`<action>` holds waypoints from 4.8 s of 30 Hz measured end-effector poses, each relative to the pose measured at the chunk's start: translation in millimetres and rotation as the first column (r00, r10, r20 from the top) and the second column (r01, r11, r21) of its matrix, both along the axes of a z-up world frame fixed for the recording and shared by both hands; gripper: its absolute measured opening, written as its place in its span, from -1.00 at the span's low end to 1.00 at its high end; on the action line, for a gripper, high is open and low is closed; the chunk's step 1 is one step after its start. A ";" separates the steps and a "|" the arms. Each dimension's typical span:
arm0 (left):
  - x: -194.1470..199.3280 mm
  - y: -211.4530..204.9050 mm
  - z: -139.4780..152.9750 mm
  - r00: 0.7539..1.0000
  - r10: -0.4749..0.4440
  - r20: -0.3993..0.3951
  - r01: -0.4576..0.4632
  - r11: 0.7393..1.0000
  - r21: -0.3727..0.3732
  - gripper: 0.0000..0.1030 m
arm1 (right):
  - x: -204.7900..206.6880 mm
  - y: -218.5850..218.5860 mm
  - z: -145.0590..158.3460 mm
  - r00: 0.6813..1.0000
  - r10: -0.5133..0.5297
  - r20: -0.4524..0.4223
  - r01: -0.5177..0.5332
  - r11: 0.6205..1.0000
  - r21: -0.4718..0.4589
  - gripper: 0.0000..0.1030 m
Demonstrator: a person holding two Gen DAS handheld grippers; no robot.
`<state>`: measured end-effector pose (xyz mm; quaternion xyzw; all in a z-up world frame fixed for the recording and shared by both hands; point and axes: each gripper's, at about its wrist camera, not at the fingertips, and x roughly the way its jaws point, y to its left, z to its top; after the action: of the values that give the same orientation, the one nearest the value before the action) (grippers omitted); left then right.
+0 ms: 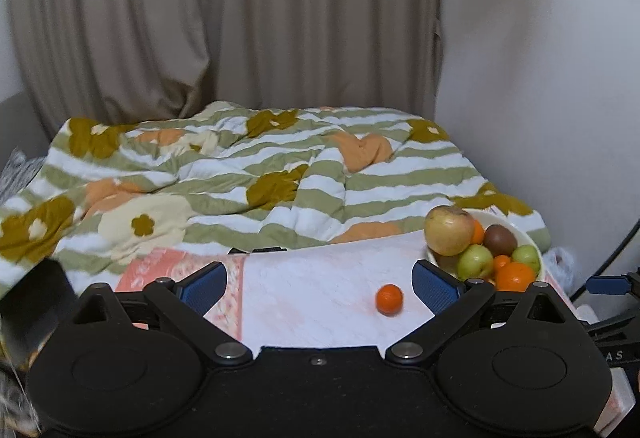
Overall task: Organize fruits
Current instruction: 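Move both tools toward the last mandarin and red tomato, then grasp the mandarin with the left tool while the right tool grasps the red tomato, then carry the mandarin with the left tool while the right tool carries the tomato to the bowl, then release the mandarin with the left tool while the right tool releases the tomato into the bowl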
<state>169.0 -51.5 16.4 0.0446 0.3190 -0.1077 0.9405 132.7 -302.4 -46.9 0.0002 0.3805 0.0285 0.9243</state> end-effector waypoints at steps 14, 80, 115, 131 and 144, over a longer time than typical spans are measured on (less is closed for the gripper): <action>111.7 -10.3 -66.0 0.912 -0.354 -0.208 0.359 0.933 -0.013 0.95 | 24.6 65.7 -46.1 0.973 -0.214 -0.085 0.216 0.976 0.014 1.00; 17.2 -17.5 -41.1 0.976 -0.199 -0.091 0.195 0.979 -0.051 -0.24 | 1.2 70.9 -14.9 0.998 -0.022 -0.061 0.023 1.000 0.018 -0.02; 76.9 -175.8 -107.2 0.967 -0.151 -0.207 0.146 0.989 -0.036 -0.24 | 78.4 -104.1 -9.1 0.999 -0.029 -0.016 0.029 0.999 -0.016 -0.02; 77.5 -169.9 -114.7 0.967 -0.144 -0.209 0.153 0.988 0.030 0.94 | 109.1 -100.7 -19.8 0.999 -0.037 -0.035 0.036 0.999 -0.016 -0.02; 70.1 -131.0 -95.4 0.977 -0.042 -0.208 0.040 0.999 -0.011 0.94 | 145.1 -72.4 -34.5 0.999 0.038 -0.038 -0.038 0.999 0.009 -0.02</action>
<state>239.1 -182.4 -79.0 0.0363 0.4143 -0.1324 0.8997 277.8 -374.8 -81.5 -0.0027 0.3981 0.0475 0.9161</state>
